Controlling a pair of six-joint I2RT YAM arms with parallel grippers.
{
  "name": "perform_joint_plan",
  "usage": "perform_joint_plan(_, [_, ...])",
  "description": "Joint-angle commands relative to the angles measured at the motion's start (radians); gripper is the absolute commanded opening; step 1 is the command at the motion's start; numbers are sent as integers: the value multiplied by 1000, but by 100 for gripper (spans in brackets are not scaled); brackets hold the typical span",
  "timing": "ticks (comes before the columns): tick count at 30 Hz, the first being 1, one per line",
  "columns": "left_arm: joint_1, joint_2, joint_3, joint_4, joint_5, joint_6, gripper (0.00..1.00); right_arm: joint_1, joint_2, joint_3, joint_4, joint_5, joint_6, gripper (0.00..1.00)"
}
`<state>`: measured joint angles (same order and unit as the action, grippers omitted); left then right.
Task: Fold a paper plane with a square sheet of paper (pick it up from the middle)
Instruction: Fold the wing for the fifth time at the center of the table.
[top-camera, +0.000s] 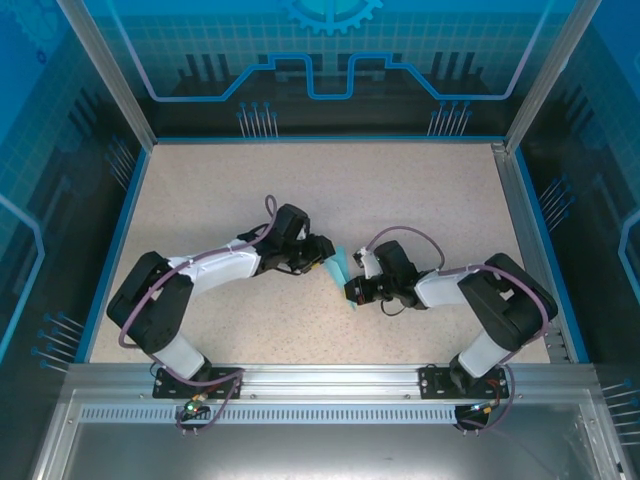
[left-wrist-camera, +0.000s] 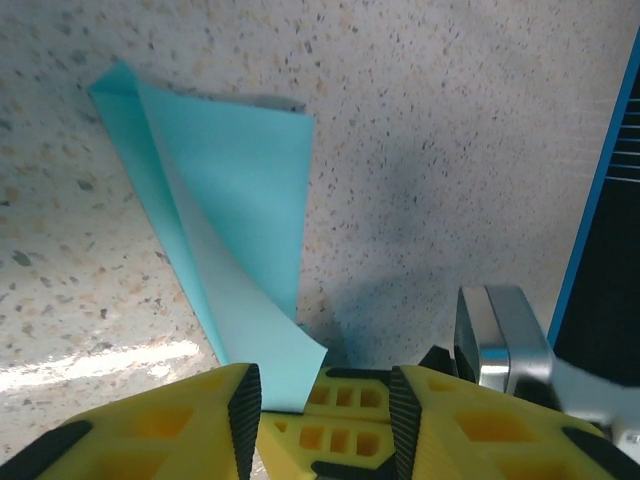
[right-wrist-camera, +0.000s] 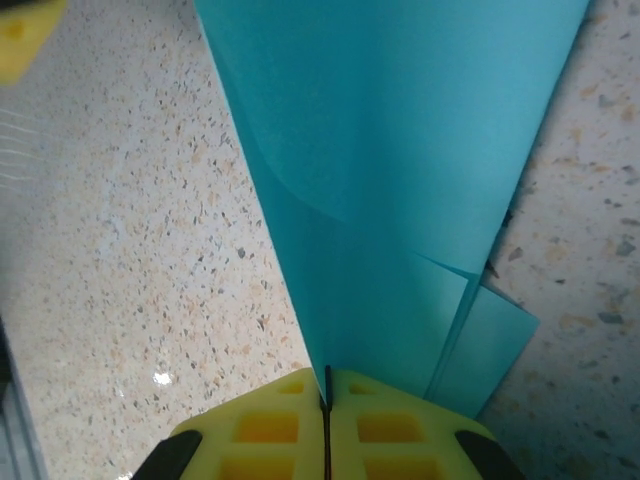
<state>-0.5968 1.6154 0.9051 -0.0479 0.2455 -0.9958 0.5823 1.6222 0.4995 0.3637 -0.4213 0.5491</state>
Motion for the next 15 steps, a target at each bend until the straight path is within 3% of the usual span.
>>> perform_joint_plan(1, [-14, 18, -36, 62, 29, -6, 41, -28, 35, 14, 77, -104, 57, 7])
perform_joint_plan(15, [-34, 87, -89, 312, 125, -7, 44, -106, 139, 18, 179, -254, 142, 8])
